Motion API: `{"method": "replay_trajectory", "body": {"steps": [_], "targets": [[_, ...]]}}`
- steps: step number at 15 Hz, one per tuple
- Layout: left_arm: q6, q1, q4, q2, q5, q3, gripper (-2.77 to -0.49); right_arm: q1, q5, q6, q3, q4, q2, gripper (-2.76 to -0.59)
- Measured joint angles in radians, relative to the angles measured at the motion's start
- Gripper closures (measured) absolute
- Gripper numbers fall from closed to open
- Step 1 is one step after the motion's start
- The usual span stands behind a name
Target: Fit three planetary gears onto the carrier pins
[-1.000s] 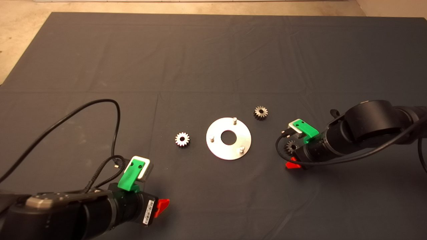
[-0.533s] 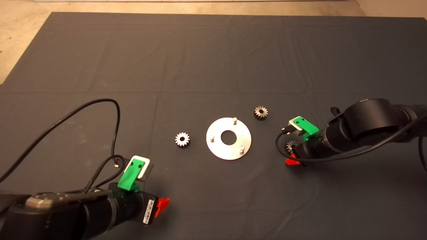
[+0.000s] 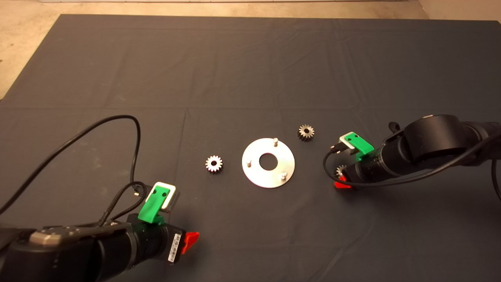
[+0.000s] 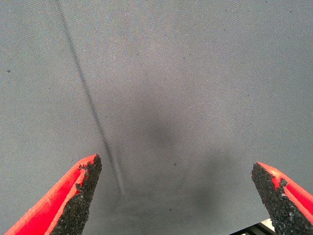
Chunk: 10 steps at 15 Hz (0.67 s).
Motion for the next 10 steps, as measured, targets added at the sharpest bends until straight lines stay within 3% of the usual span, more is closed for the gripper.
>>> {"method": "replay_trajectory", "body": {"steps": [9, 10], "targets": [[0.0, 0.0, 0.0, -0.008, 0.0, 0.0, -2.22, 0.0, 0.001, 0.003, 0.0, -0.046, 0.0, -1.98], [0.0, 0.0, 0.0, -0.008, 0.0, 0.0, -2.22, 0.0, 0.011, 0.003, 0.0, -0.046, 0.0, -1.86]]}}
